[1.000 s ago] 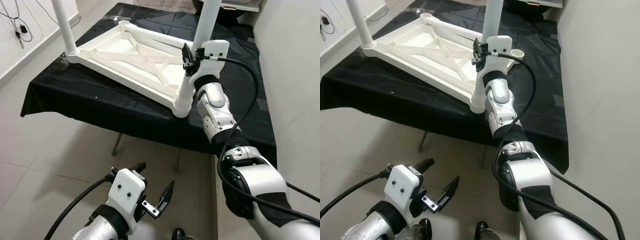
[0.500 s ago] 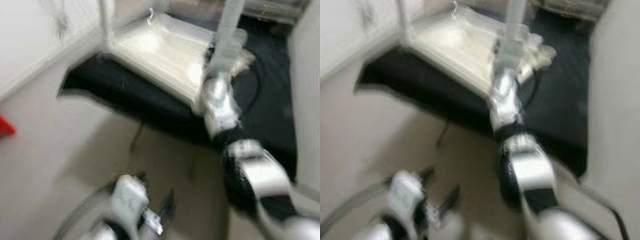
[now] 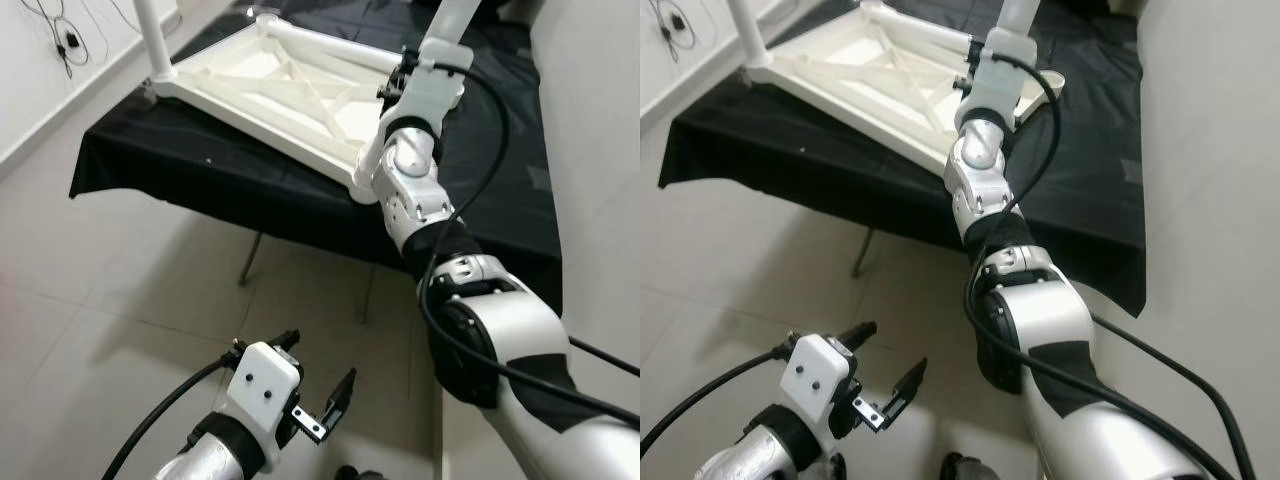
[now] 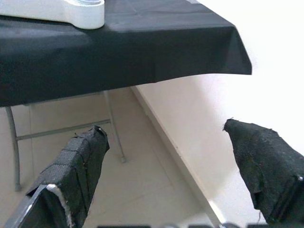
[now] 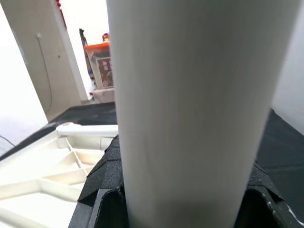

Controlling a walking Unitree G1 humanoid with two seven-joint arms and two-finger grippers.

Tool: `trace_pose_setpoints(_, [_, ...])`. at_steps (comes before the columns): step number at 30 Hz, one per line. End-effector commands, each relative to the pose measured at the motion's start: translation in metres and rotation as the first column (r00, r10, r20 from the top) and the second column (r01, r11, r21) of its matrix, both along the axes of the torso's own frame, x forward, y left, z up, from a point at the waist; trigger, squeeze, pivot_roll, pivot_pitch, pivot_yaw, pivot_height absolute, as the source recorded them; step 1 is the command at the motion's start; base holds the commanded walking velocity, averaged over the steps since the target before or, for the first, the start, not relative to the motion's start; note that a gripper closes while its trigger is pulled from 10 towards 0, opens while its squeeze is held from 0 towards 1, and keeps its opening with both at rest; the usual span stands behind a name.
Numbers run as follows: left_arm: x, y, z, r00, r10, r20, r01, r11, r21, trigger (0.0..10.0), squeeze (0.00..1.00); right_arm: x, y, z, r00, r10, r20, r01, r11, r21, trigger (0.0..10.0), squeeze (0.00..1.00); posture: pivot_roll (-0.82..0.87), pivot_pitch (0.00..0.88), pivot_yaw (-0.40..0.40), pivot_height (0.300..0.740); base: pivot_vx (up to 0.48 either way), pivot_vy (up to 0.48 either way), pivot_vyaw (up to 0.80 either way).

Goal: Building children table

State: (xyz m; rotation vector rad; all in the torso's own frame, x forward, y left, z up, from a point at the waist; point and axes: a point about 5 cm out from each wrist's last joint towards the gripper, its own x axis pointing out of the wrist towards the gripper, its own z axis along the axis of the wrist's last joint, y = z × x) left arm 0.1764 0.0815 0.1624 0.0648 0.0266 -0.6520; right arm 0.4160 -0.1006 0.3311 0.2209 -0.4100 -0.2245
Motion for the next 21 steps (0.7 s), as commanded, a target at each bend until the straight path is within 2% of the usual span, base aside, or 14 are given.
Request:
trace_pose_setpoints(1, [0.004, 0.002, -0.004, 0.999, 0.036, 0.006, -0.036, 0.999, 0.022, 10.0, 0.00, 0.004, -0.008, -0.025, 0.997, 0.032, -0.074, -0.029, 0.999, 0.045, 0.0, 0.00, 0.15, 0.240, -0.096, 0.740, 0.000, 0.000, 0.00])
trace_pose_setpoints(2, [0.006, 0.003, -0.004, 0.999, 0.048, 0.015, -0.048, 0.998, 0.027, 10.0, 0.00, 0.003, -0.010, -0.016, 0.999, 0.042, -0.028, -0.040, 0.998, 0.051, 0.0, 0.00, 0.15, 0.237, -0.096, 0.740, 0.000, 0.000, 0.00])
trace_pose_setpoints(3, [0.006, 0.003, -0.004, 0.999, 0.048, 0.015, -0.048, 0.998, 0.027, 10.0, 0.00, 0.003, -0.010, -0.016, 0.999, 0.042, -0.028, -0.040, 0.998, 0.051, 0.0, 0.00, 0.15, 0.237, -0.096, 0.740, 0.000, 0.000, 0.00])
trace_pose_setpoints(4, [0.010, 0.005, -0.003, 0.997, 0.067, 0.025, -0.068, 0.997, 0.030, 10.0, 0.00, 0.002, -0.012, -0.005, 0.997, 0.064, 0.032, -0.066, 0.997, 0.052, 0.0, 0.00, 0.15, 0.223, -0.095, 0.740, 0.000, 0.000, 0.00])
trace_pose_setpoints(7, [0.013, 0.006, -0.003, 0.996, 0.079, 0.031, -0.080, 0.996, 0.032, 10.0, 0.00, 0.001, -0.013, 0.001, 0.995, 0.078, 0.064, -0.081, 0.995, 0.050, 0.0, 0.00, 0.15, 0.223, -0.095, 0.740, 0.000, 0.000, 0.00])
trace_pose_setpoints(8, [0.017, 0.008, -0.001, 0.994, 0.097, 0.042, -0.098, 0.995, 0.027, 10.0, 0.00, -0.001, -0.016, 0.005, 0.991, 0.093, 0.096, -0.097, 0.995, 0.035, 0.0, 0.00, 0.15, 0.202, -0.091, 0.740, 0.000, 0.000, 0.00])
trace_pose_setpoints(9, [0.023, 0.011, 0.000, 0.991, 0.124, 0.053, -0.125, 0.992, 0.020, 10.0, 0.00, -0.003, -0.020, 0.006, 0.988, 0.101, 0.117, -0.104, 0.994, 0.022, 4.8, 0.00, 0.14, 0.188, -0.087, 0.740, 0.000, 0.000, 0.00])
trace_pose_setpoints(11, [0.023, 0.011, 0.000, 0.991, 0.124, 0.053, -0.125, 0.992, 0.020, 10.0, 0.00, -0.003, -0.020, 0.006, 0.988, 0.101, 0.117, -0.104, 0.994, 0.022, 4.8, 0.00, 0.14, 0.188, -0.087, 0.740, 0.000, 0.000, 0.00])
trace_pose_setpoints(12, [0.031, 0.015, 0.001, 0.986, 0.155, 0.068, -0.156, 0.988, 0.012, 10.0, 0.00, -0.005, -0.025, 0.001, 0.985, 0.120, 0.124, -0.123, 0.992, 0.016, 10.0, 0.00, 0.12, 0.158, -0.080, 0.740, 0.000, 0.000, 0.00])
trace_pose_setpoints(13, [0.031, 0.015, 0.001, 0.986, 0.155, 0.068, -0.156, 0.988, 0.012, 10.0, 0.00, -0.005, -0.025, 0.001, 0.985, 0.120, 0.124, -0.123, 0.992, 0.016, 10.0, 0.00, 0.12, 0.158, -0.080, 0.740, 0.000, 0.000, 0.00])
trace_pose_setpoints(14, [0.046, 0.020, 0.005, 0.972, 0.214, 0.092, -0.215, 0.977, -0.002, 10.0, 0.00, -0.015, -0.023, -0.016, 0.962, 0.236, 0.139, -0.238, 0.971, -0.004, 10.0, 0.00, 0.12, 0.125, -0.072, 0.740, 0.000, 0.000, 0.00])
trace_pose_setpoints(15, [0.050, 0.021, 0.006, 0.969, 0.227, 0.099, -0.228, 0.974, -0.004, 10.0, 0.00, -0.018, -0.020, -0.021, 0.950, 0.276, 0.143, -0.276, 0.961, -0.018, 10.0, 0.00, 0.11, 0.122, -0.069, 0.740, 0.000, 0.000, 0.00])
trace_pose_setpoints(18, [0.055, 0.021, 0.006, 0.968, 0.229, 0.102, -0.230, 0.973, -0.010, 10.0, 0.00, -0.020, -0.014, -0.030, 0.929, 0.344, 0.134, -0.348, 0.938, 0.004, 10.0, 0.00, 0.11, 0.109, -0.066, 0.740, 0.000, 0.000, 0.00])
trace_pose_setpoints(21, [0.058, 0.019, 0.006, 0.968, 0.222, 0.115, -0.223, 0.975, -0.006, 10.0, 0.00, -0.020, -0.008, -0.040, 0.921, 0.372, 0.113, -0.375, 0.927, -0.001, 10.0, 0.00, 0.11, 0.098, -0.068, 0.740, 0.000, 0.000, 0.00])
